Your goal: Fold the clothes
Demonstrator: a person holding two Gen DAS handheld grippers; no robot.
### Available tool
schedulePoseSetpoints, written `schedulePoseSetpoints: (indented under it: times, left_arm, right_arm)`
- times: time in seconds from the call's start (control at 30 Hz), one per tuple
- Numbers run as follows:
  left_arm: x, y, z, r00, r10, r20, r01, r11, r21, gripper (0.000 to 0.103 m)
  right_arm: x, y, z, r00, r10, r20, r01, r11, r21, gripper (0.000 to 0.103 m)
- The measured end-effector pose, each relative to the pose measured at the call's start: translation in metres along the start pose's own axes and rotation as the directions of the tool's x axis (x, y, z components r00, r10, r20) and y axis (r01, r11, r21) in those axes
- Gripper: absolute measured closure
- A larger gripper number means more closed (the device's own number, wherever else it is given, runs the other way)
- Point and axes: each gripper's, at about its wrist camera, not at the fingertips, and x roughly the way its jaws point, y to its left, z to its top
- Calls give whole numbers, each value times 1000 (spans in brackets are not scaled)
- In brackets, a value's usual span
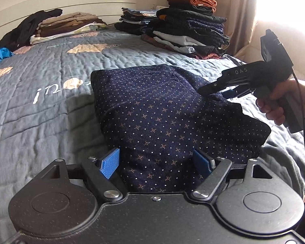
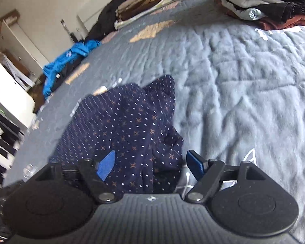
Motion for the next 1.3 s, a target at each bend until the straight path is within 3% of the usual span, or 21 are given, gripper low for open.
schedulePoseSetpoints:
  times: [0.2,0.3,0.4,0.47,0.53,0.6,0.67,0.77,1.07,1.2,1.3]
  left_arm:
    - [-18,10,9,999,-1,32,4,994,-109,26]
    - [-30,6,15,994,-83,77,94,983,-158,26]
    - [-29,1,16,968,-227,106,246,940,-238,26]
    - [-20,-3,14,951,-290,105,308,910,-277,26]
    - [-5,-2,8,936,-341,81,348,873,-342,26]
    - [11,1,-3,931,-364,25,341,843,-415,26]
    - [19,1,-14,935,-353,-11,315,848,-427,26]
    - [17,-4,-20,938,-344,-36,304,869,-391,26]
    - [5,-7,-26,945,-320,-71,265,873,-410,26]
    - [-13,-11,-19,956,-291,-23,258,878,-403,26]
    - [-29,-7,-13,962,-271,38,262,871,-415,25]
  right_arm:
    - [-24,7,2,998,28,47,-28,1000,3,24]
    - [-40,12,3,995,58,82,-58,998,0,24]
    - [-51,24,2,982,158,107,-158,987,-11,24]
    - [-52,32,0,967,231,103,-230,973,-21,24]
    - [-48,42,-1,958,274,82,-272,962,-31,24]
    - [-41,47,-4,954,294,53,-292,956,-38,24]
    - [-30,50,-8,956,294,4,-293,955,-41,24]
    - [-15,47,-14,974,219,-56,-223,971,-84,24]
    - [-26,36,-15,972,228,-55,-232,970,-74,24]
    - [-44,37,-16,971,240,-17,-241,970,-44,24]
    - [-61,41,-22,956,293,7,-293,956,-34,24]
